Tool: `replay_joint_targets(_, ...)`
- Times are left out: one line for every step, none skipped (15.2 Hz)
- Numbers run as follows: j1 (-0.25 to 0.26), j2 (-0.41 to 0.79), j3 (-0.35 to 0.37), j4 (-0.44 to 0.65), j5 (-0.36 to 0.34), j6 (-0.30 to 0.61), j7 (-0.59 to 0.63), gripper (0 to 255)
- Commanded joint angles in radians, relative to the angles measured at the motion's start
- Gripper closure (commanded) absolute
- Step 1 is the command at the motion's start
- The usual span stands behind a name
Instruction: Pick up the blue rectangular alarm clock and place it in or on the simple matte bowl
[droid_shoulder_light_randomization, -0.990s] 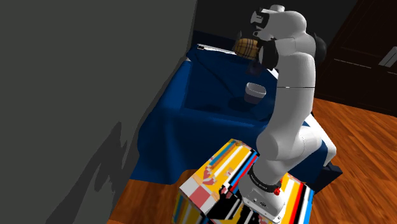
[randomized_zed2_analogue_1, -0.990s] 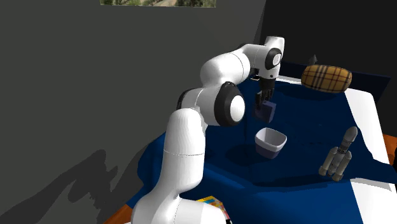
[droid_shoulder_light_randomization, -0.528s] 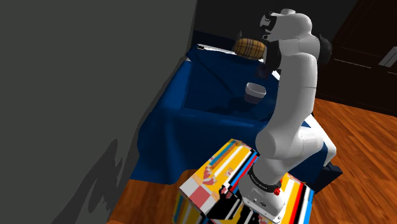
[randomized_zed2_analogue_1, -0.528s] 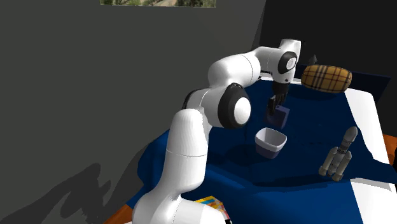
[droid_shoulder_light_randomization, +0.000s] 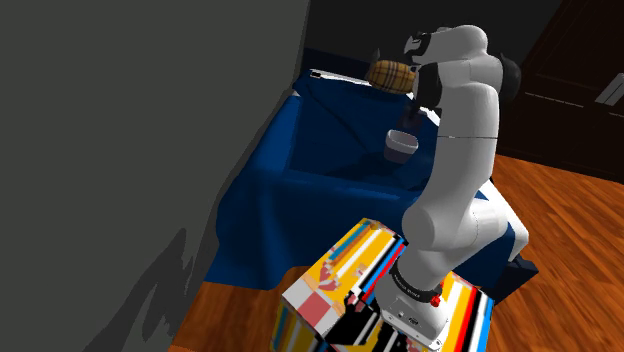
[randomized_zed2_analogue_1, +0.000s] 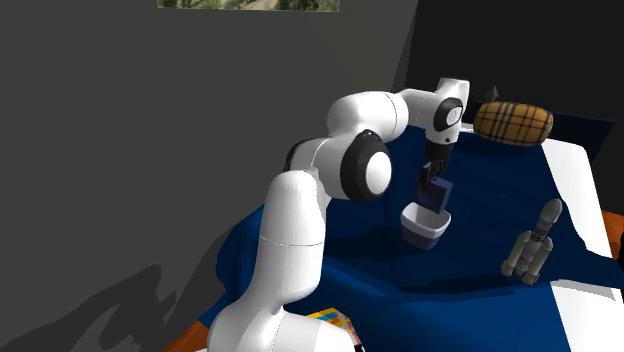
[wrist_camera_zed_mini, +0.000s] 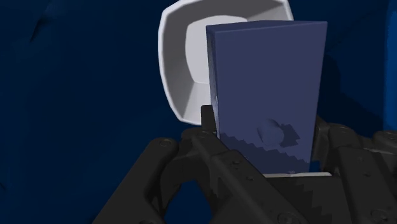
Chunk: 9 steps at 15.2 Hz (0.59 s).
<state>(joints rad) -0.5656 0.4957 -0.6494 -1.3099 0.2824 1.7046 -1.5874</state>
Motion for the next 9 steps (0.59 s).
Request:
replay_joint_targets(0.007, -0.002, 0.001, -0.032, 0.0, 0.031, -0.001, 255)
replay_joint_targets(0.01, -0.002, 0.001, -0.046, 0.001, 0.044, -0.002, 255)
replay_joint_targets(0.012, -0.001, 0.002, -0.059, 0.001, 0.057, -0.003, 255)
replay_joint_targets(0.014, -0.001, 0.003, -0.072, 0.002, 0.07, -0.004, 255)
replay_joint_targets(0.015, 0.0, 0.003, -0.084, 0.003, 0.083, -0.005, 255)
replay_joint_targets(0.017, 0.002, 0.004, -0.096, 0.005, 0.096, -0.007, 255)
replay_joint_targets(0.017, 0.002, 0.004, -0.099, 0.005, 0.098, -0.007, 255)
replay_joint_targets(0.017, 0.002, 0.004, -0.099, 0.005, 0.098, -0.007, 255)
replay_joint_targets(0.017, 0.002, 0.004, -0.098, 0.005, 0.098, -0.007, 255)
